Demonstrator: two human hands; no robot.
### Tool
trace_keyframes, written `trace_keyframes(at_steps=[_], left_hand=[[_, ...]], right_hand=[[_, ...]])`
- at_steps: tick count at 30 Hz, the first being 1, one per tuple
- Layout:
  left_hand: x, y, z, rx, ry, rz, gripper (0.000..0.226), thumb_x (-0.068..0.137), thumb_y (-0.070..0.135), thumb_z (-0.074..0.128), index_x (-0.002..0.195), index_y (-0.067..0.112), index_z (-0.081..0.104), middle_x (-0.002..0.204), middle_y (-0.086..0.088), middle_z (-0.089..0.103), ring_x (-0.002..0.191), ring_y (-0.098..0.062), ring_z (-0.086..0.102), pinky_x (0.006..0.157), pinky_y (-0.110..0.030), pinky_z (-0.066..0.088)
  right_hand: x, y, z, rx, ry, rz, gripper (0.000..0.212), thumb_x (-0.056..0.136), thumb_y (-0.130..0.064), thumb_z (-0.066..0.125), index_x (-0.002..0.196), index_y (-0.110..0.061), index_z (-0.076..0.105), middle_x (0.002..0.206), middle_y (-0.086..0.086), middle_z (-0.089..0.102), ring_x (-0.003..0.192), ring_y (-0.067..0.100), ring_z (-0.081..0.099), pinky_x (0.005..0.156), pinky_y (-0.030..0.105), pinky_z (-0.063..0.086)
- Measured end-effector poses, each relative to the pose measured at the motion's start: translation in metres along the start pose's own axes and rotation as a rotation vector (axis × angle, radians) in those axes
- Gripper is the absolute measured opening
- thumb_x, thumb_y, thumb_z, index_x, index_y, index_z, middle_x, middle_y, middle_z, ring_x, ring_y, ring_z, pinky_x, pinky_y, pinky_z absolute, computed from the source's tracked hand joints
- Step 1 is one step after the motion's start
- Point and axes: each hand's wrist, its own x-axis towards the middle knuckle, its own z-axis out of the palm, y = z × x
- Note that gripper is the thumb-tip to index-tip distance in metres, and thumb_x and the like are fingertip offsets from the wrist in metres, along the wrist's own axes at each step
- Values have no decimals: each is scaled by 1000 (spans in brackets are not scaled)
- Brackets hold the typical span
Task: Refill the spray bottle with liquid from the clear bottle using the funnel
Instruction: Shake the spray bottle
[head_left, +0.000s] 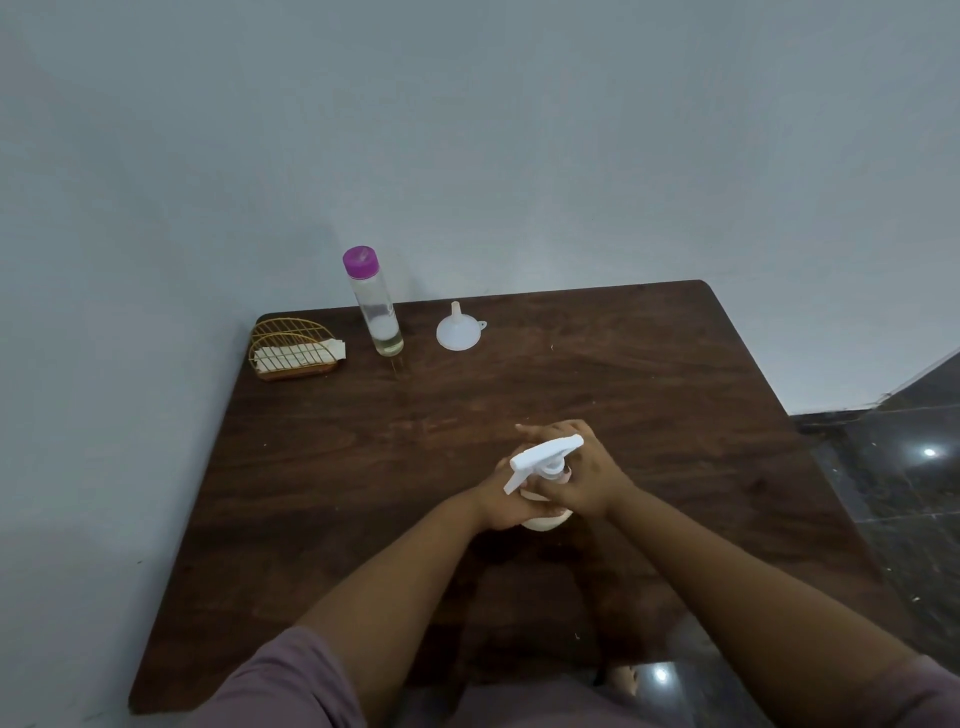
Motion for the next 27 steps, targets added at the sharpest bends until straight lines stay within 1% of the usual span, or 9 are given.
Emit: trace_keyframes(at_steps=[3, 7, 11, 13, 15, 18, 22, 24, 27], left_hand=[[1, 0, -2, -15, -30, -2, 39, 83, 17, 76, 115, 26, 56, 106, 15, 60, 101, 6, 60, 84, -10, 47], [1, -10, 12, -15, 65, -12, 61, 65, 47, 69, 115, 16, 56, 115, -2, 58, 110, -15, 58, 94, -32, 51], [0, -20, 32, -88, 276, -15, 88, 49, 54, 82, 129, 29, 51, 130, 7, 55, 121, -10, 53, 101, -38, 50], [-5, -15, 40, -26, 342, 10, 103, 40, 60, 86, 131, 35, 46, 133, 12, 49, 126, -8, 46, 105, -33, 42], [-9, -16, 49, 36, 357, -8, 102, 39, 64, 82, 130, 34, 47, 131, 11, 51, 126, -8, 43, 107, -32, 39], [-15, -17, 54, -101, 418, -23, 85, 51, 50, 81, 125, 24, 50, 120, 7, 59, 114, -7, 56, 99, -36, 51], [-35, -11, 54, -72, 195, 19, 96, 47, 38, 90, 131, 31, 43, 128, 14, 54, 118, -7, 53, 97, -34, 51], [-46, -1, 63, -96, 17, -16, 98, 49, 33, 87, 136, 33, 41, 131, 11, 53, 123, -12, 51, 99, -40, 50], [-65, 22, 87, -230, -176, -75, 86, 66, 16, 81, 140, 33, 40, 135, 3, 54, 125, -19, 51, 103, -44, 47]], right_hand=[[-8, -9, 3, 120, 12, 104, 35, 74, -48, 63, 109, -44, 64, 110, -9, 62, 105, 6, 58, 89, 30, 51], [-19, -39, 27, 408, 298, 331, 39, 70, -32, 60, 107, -26, 70, 105, -8, 70, 100, 4, 64, 81, 18, 50], [-13, -50, 17, 297, 259, 505, 25, 79, -26, 71, 100, -12, 70, 89, -1, 69, 88, 13, 66, 61, 9, 40], [-13, -51, 13, 224, 192, 525, 31, 79, -27, 74, 105, -13, 67, 94, 0, 68, 87, 11, 61, 65, 12, 41], [-19, -55, 14, 204, 115, 490, 47, 77, -33, 74, 119, -18, 60, 107, -5, 65, 98, 10, 58, 83, 24, 48], [-38, -52, 18, 143, 41, 358, 56, 75, -51, 63, 124, -25, 59, 115, -5, 65, 109, 20, 59, 93, 44, 50], [-59, -46, -4, -21, 94, 277, 55, 72, -64, 66, 111, -25, 62, 96, -14, 65, 92, 5, 62, 77, 26, 52], [-67, -48, -20, 48, 63, 289, 54, 69, -66, 68, 109, -30, 61, 94, -14, 66, 89, 2, 64, 76, 19, 51], [-74, -45, -35, 346, -103, 467, 42, 70, -51, 77, 100, -24, 66, 98, 0, 69, 95, 14, 65, 85, 31, 53]])
